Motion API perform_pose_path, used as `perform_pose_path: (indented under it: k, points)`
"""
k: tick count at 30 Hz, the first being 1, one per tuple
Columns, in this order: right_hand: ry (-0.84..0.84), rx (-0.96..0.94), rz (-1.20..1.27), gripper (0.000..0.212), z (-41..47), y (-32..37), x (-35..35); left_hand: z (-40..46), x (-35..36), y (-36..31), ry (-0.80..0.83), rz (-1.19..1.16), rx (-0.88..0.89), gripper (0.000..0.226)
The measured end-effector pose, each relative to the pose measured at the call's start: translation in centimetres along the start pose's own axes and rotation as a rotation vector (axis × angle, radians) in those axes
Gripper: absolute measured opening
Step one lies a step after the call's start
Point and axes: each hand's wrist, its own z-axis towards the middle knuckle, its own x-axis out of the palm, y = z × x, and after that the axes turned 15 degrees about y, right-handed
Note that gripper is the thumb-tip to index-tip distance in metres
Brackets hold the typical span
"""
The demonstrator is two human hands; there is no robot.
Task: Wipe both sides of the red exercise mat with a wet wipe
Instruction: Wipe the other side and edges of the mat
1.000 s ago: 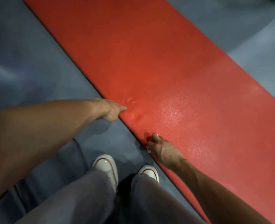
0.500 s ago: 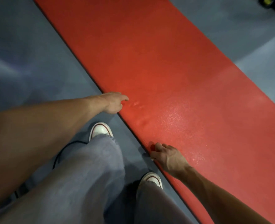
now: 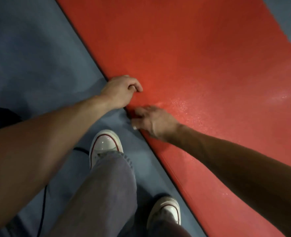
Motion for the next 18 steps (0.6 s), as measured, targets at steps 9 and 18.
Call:
perform_pose_path:
  k: [9, 18]
  points:
    - [0.184, 0.06, 0.119, 0.031, -11.0, 4.2, 3.5, 0.0, 1.7, 0.7, -0.121, -0.077, 0.013, 0.031]
    - [0.178, 0.045, 0.087, 0.02, -11.5, 5.1, 4.0, -3.0, 4.0, 1.7, -0.199, -0.164, 0.129, 0.037]
